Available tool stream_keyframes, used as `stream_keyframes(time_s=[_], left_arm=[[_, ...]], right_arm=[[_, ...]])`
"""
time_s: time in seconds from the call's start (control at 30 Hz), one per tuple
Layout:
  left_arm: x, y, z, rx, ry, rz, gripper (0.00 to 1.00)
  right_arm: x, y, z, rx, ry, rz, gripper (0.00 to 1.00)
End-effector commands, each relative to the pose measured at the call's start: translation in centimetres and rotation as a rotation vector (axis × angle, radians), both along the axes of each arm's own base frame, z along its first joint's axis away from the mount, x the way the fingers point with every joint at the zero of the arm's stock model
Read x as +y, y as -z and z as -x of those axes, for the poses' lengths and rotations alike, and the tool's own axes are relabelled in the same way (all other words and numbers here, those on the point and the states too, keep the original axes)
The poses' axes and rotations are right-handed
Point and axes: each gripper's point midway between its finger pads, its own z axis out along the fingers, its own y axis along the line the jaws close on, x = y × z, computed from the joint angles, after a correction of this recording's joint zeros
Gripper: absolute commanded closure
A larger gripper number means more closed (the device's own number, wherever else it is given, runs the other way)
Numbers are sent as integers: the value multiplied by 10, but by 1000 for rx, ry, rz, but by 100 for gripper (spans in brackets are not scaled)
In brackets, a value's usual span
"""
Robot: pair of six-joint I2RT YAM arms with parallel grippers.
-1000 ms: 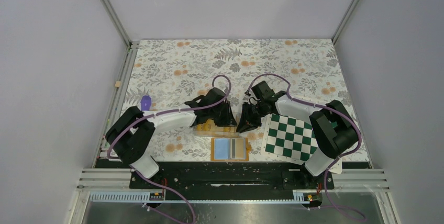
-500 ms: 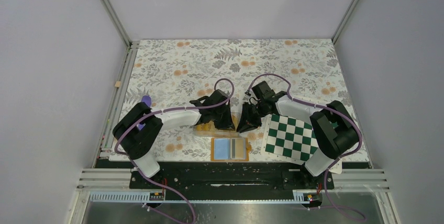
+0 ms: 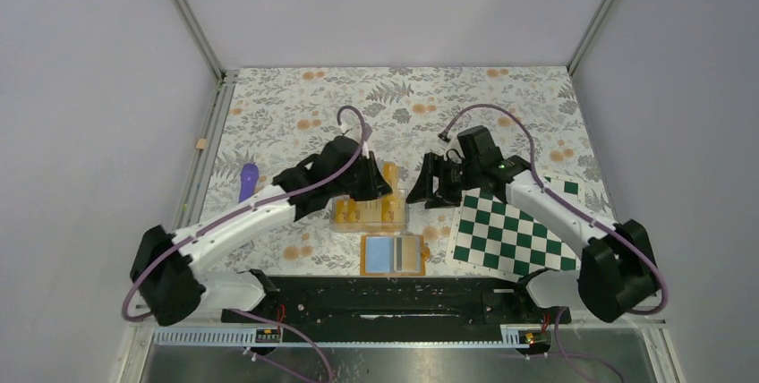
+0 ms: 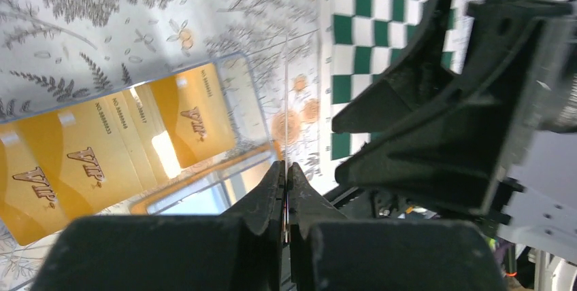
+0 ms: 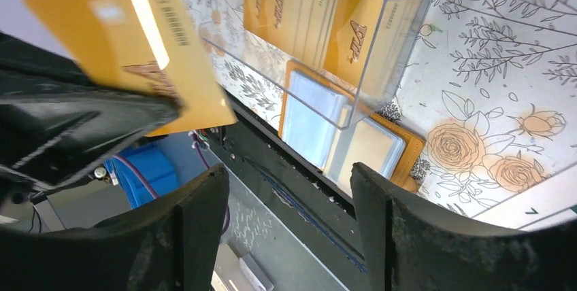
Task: Put the credit cards into the card holder
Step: Pick up the credit card from the storage box.
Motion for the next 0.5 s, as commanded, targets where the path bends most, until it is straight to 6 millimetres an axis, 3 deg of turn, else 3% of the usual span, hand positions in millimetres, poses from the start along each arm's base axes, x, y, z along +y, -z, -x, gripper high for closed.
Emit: stream_keyframes(time_s=[0.0,0.13,0.3,0.47], left_arm=[[13,-40,5,-119,-13,83,100],[9,-52,33,-115,57,256,100],[-4,-66,72,-71,190,537,100],[-8,-70,94,-36,242,705,100]], right_arm=[[-13,-26,6,-69,4,-42,25],[-16,-44,23,-99,-27,-124,23],[-6,-65,49,-68,-95,-311,24],[4,-78,63,-13,-132,-505,30]])
